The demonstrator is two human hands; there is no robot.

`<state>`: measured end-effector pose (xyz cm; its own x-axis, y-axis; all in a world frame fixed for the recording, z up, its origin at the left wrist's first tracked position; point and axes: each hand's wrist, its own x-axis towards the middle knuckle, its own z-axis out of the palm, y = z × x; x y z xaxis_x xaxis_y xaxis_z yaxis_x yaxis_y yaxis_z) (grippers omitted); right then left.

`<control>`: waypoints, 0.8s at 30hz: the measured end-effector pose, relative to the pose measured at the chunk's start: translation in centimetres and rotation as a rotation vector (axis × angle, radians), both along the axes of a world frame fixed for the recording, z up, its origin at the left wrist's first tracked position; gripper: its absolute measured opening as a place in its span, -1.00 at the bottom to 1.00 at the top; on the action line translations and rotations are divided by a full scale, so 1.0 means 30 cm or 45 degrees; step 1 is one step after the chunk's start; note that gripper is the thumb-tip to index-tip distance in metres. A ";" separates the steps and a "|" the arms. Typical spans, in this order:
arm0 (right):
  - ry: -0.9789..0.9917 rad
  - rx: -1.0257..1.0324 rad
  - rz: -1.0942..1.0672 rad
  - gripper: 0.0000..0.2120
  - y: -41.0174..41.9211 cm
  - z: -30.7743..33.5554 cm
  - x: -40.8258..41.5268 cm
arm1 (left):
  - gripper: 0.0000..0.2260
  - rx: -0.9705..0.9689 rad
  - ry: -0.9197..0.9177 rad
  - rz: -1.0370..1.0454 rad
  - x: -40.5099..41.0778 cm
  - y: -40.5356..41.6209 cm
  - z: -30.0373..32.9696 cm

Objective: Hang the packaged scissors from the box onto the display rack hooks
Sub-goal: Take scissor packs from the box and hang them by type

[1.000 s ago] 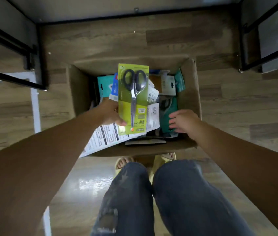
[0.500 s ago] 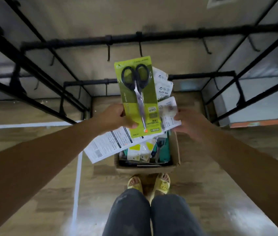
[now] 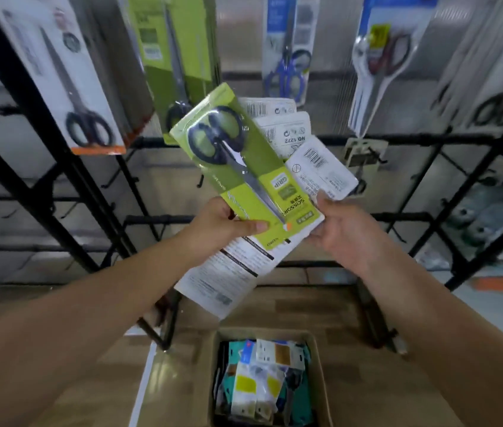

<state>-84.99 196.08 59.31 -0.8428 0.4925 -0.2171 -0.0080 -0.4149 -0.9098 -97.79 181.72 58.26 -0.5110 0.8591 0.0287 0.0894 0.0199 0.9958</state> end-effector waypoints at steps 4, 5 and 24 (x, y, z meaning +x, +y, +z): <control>0.036 0.114 -0.057 -0.85 0.009 0.135 -0.052 | -0.67 0.038 0.027 -0.038 -0.014 0.006 0.096; 0.035 0.163 -0.061 -0.85 0.009 0.165 -0.061 | -0.68 0.030 0.039 -0.037 -0.019 0.011 0.119; 0.227 0.742 -0.506 -0.72 0.051 0.218 -0.135 | -0.49 0.308 -0.150 -0.066 -0.008 0.100 0.216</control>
